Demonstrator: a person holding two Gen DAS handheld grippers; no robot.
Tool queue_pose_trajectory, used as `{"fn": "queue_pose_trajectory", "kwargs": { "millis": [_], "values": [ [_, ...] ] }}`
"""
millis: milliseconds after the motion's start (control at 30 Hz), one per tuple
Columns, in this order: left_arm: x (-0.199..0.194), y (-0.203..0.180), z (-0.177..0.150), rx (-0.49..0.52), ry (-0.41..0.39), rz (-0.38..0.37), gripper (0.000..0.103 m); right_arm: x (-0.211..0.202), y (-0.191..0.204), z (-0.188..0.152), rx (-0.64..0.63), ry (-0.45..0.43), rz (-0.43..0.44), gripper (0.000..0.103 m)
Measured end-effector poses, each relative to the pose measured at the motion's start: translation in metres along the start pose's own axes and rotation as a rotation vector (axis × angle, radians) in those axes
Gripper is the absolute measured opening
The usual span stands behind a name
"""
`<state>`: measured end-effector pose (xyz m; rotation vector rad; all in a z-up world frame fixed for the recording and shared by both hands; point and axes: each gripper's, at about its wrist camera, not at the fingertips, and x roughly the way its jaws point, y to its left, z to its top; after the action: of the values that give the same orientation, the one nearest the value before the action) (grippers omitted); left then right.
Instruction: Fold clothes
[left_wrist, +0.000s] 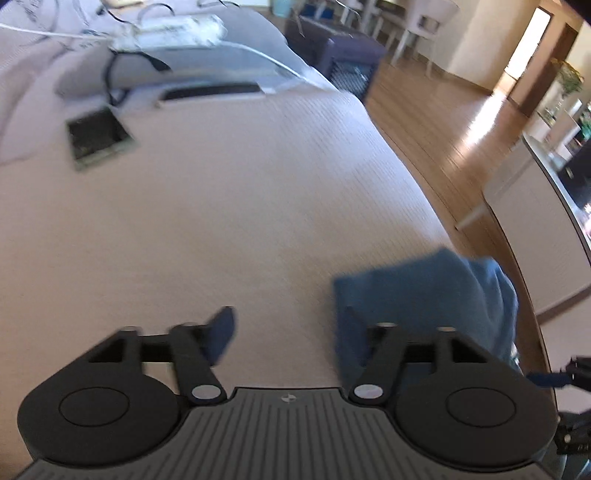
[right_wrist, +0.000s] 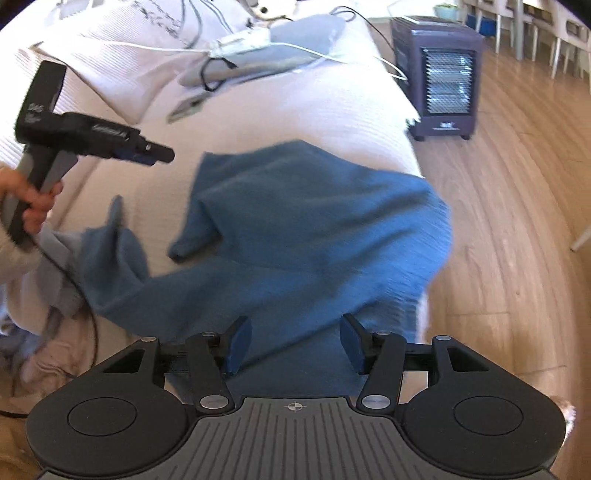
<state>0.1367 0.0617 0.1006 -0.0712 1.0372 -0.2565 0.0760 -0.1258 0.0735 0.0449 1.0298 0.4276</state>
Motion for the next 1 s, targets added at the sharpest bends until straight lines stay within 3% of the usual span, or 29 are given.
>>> {"fn": "queue_pose_trajectory", "kwargs": {
  "millis": [133, 233, 367, 400, 467, 500, 533, 600, 700, 1000],
  "values": [
    [0.008, -0.008, -0.003, -0.013, 0.006, -0.06, 0.087, -0.004, -0.006, -0.006, 0.014, -0.002, -0.016, 0.054],
    [0.015, -0.009, 0.0, -0.037, 0.001, -0.112, 0.09, 0.0, -0.006, -0.008, 0.026, -0.005, -0.017, 0.054],
    [0.033, -0.015, 0.006, -0.054, 0.005, -0.126, 0.09, 0.007, -0.001, -0.008, 0.028, -0.015, 0.014, 0.054],
    [0.039, -0.016, 0.007, -0.063, 0.008, -0.129, 0.086, 0.008, 0.0, -0.008, 0.027, -0.016, 0.021, 0.054],
    [0.051, -0.019, 0.007, -0.079, 0.009, -0.147, 0.065, 0.01, 0.001, -0.009, 0.022, -0.019, 0.021, 0.054],
    [0.055, -0.02, 0.006, -0.087, 0.009, -0.16, 0.038, 0.01, 0.002, -0.01, 0.02, -0.021, 0.02, 0.054],
    [0.057, -0.022, 0.004, -0.095, 0.013, -0.173, 0.024, 0.011, 0.002, -0.011, 0.022, -0.022, 0.021, 0.054],
    [0.058, -0.027, 0.003, -0.099, 0.012, -0.181, 0.015, 0.013, 0.001, -0.015, 0.038, -0.02, 0.023, 0.054],
    [0.047, -0.033, 0.007, -0.055, -0.001, -0.138, 0.008, 0.015, -0.001, -0.019, 0.045, -0.01, 0.022, 0.054],
    [-0.008, 0.013, 0.045, -0.02, -0.151, 0.099, 0.007, 0.008, 0.002, -0.012, 0.022, -0.045, 0.025, 0.054]
  ]
}}
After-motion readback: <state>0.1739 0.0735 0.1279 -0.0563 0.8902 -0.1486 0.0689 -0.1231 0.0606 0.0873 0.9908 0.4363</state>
